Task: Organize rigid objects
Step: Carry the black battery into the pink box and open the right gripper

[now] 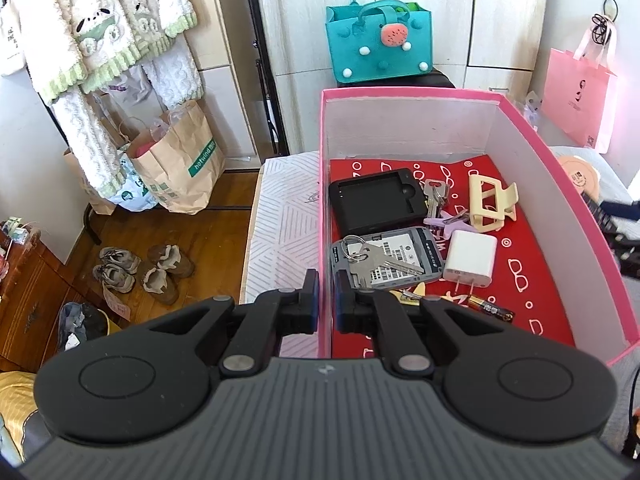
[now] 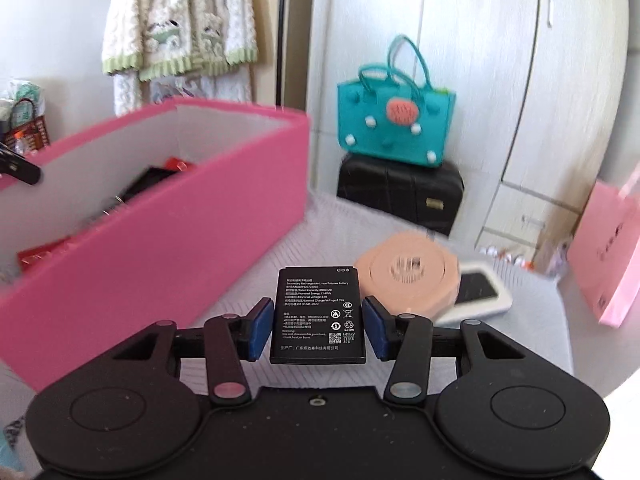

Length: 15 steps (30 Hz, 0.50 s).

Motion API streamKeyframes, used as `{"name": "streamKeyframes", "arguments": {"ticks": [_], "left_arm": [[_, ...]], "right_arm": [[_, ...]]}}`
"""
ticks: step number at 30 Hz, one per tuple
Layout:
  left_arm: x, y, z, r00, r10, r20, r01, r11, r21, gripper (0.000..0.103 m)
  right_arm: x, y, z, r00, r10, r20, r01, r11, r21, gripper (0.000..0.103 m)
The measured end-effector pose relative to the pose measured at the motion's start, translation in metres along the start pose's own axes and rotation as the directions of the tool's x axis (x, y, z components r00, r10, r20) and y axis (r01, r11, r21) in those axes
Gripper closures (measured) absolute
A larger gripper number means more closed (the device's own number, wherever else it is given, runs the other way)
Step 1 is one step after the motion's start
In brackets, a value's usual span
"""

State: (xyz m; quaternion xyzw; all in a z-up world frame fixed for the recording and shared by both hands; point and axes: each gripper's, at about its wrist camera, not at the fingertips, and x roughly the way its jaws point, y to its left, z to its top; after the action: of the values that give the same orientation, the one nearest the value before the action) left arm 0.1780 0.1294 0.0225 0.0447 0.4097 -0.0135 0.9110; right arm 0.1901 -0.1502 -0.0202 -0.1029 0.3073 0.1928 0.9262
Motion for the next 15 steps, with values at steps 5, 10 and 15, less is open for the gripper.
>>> {"name": "streamKeyframes", "arguments": {"ticks": [5, 10, 15], "left_arm": [[-0.006, 0.002, 0.002, 1.0, -0.015, -0.011, 0.015, 0.999, 0.029, 0.096], [-0.007, 0.009, 0.002, 0.998, -0.051, -0.03, 0.051, 0.999, 0.012, 0.096], [-0.01, 0.013, 0.003, 0.996, -0.073, -0.046, 0.074, 0.997, 0.017, 0.096]], "right_arm": [[-0.035, 0.005, 0.024, 0.994, 0.062, 0.093, -0.062, 0.998, -0.002, 0.049], [-0.052, 0.014, 0.049, 0.923, 0.363, 0.125, -0.374, 0.924, 0.077, 0.049], [-0.041, 0.051, 0.073, 0.807, 0.59, 0.02, -0.591, 0.806, 0.039, 0.049]]}}
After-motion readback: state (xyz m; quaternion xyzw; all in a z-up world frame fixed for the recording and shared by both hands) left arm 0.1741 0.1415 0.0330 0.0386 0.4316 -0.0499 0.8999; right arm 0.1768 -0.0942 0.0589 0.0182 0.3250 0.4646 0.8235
